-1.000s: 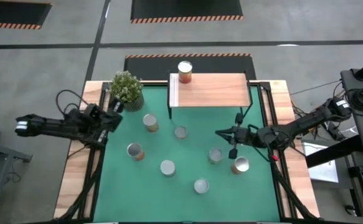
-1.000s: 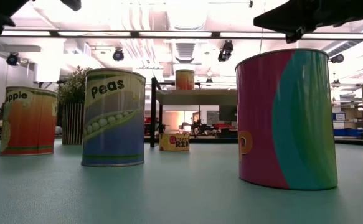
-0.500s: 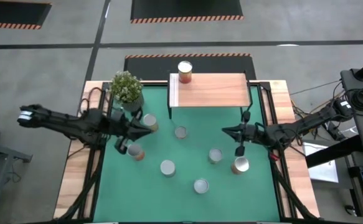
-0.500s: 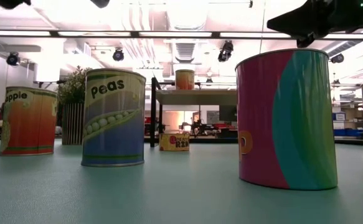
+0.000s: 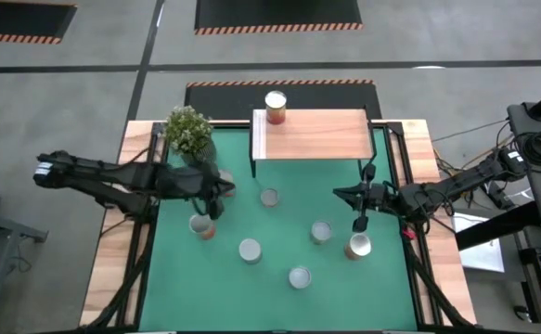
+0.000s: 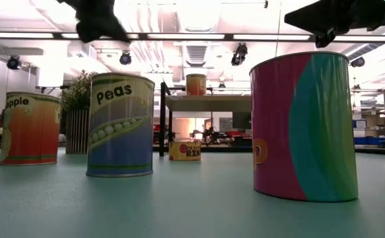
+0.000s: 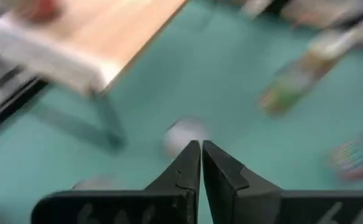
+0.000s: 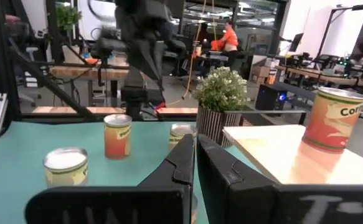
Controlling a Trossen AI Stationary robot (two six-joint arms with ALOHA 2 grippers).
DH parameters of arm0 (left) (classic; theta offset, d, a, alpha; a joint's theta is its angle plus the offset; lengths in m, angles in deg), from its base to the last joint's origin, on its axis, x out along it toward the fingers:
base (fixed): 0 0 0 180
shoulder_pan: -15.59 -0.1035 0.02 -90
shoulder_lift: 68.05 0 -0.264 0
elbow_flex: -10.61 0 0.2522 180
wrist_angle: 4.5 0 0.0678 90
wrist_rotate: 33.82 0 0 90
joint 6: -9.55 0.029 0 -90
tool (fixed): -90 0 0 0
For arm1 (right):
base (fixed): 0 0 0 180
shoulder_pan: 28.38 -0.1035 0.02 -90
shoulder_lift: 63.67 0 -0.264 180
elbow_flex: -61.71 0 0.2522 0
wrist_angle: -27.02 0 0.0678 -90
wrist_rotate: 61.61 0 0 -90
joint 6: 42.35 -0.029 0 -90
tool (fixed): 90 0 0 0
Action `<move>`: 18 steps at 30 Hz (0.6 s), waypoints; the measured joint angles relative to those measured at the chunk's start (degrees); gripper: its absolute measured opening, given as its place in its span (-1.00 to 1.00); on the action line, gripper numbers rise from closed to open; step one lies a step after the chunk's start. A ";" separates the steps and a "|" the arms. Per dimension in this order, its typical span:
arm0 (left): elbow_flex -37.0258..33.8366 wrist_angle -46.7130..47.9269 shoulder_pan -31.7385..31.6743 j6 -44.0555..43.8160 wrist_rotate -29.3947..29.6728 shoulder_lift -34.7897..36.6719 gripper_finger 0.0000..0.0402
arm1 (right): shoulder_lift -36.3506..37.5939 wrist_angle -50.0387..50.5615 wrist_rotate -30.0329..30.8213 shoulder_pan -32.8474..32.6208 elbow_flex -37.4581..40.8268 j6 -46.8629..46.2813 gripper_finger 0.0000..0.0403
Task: Pick and place cans onto a shelf
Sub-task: Put the canned green beans on the shelf
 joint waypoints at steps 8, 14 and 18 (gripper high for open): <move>4.04 15.30 -5.88 6.49 -9.64 -7.98 -0.98 | -1.23 0.18 -0.60 0.02 -0.26 0.42 -0.96; 4.27 17.37 -8.77 10.22 -11.34 -10.58 -0.70 | -1.21 0.17 -0.62 0.02 -0.43 0.49 -0.96; 4.49 17.52 -10.11 11.54 -11.25 -11.52 -0.32 | -1.23 0.20 -0.62 0.02 -0.43 0.50 -0.96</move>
